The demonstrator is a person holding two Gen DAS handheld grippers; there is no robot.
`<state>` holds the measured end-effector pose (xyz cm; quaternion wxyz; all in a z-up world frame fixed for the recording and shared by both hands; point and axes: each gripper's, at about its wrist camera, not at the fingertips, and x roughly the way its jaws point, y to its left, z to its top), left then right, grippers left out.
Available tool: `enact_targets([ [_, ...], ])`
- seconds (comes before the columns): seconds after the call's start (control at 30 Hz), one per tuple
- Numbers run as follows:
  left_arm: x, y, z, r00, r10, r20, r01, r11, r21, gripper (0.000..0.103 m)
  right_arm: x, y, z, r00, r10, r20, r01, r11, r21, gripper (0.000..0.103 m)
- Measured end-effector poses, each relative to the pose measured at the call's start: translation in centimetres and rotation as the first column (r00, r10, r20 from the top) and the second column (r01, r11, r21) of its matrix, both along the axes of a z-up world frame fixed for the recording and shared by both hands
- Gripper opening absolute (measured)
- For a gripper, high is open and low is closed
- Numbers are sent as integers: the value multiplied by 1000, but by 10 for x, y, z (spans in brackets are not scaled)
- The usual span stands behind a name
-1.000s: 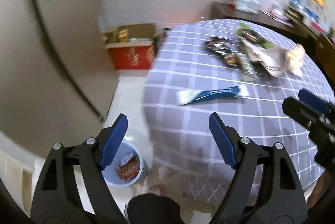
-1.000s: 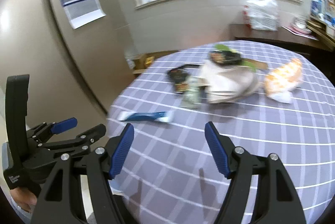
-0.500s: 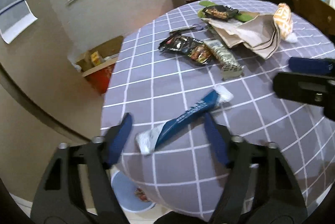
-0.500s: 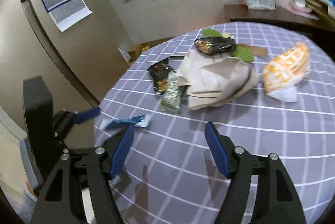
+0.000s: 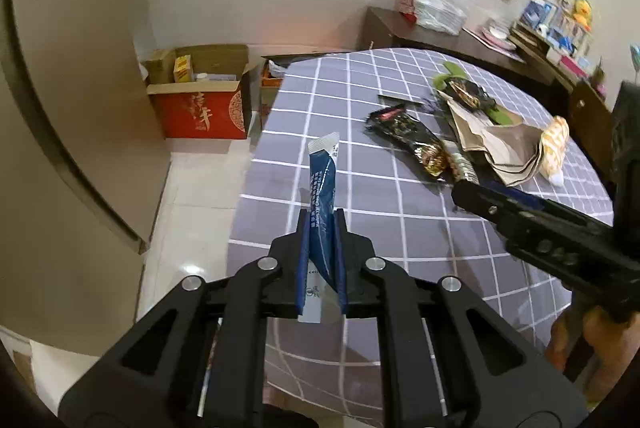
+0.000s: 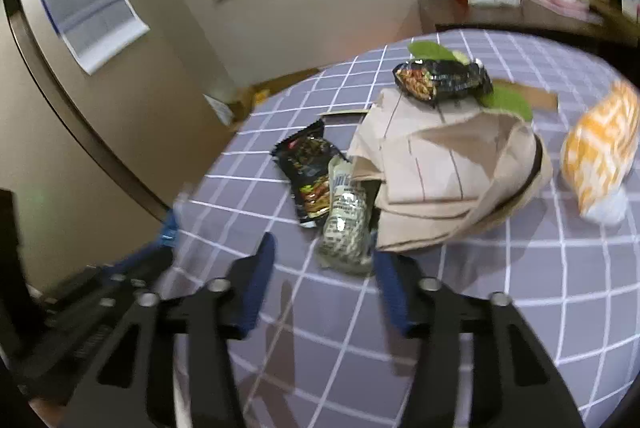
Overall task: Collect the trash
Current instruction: 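Grasp the blue tube packet with the left tool while the right tool grasps the snack packet, then carry both packets to the bin and open the right tool over it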
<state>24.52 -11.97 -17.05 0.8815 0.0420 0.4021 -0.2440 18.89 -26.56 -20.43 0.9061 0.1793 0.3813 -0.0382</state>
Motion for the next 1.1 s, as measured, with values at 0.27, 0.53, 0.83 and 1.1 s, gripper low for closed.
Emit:
enact_targets([
  [0.27, -2, 26, 1, 999, 30, -44, -34, 996, -77, 12, 2, -1, -6, 999, 15, -31, -15, 1000, -2, 16],
  [0.53, -18, 51, 6, 997, 54, -53, -60, 992, -110, 12, -37, 11, 8, 998, 54, 16, -54, 998, 14, 16],
  [0.83, -33, 102, 9, 990, 129, -60, -137, 981, -140, 12, -53, 76, 33, 978, 198, 72, -200, 979, 26, 16],
  [1.1, -33, 188, -3, 954, 292, -72, -299, 948, -112, 12, -24, 180, 32, 912, 398, 97, -401, 916, 15, 16],
])
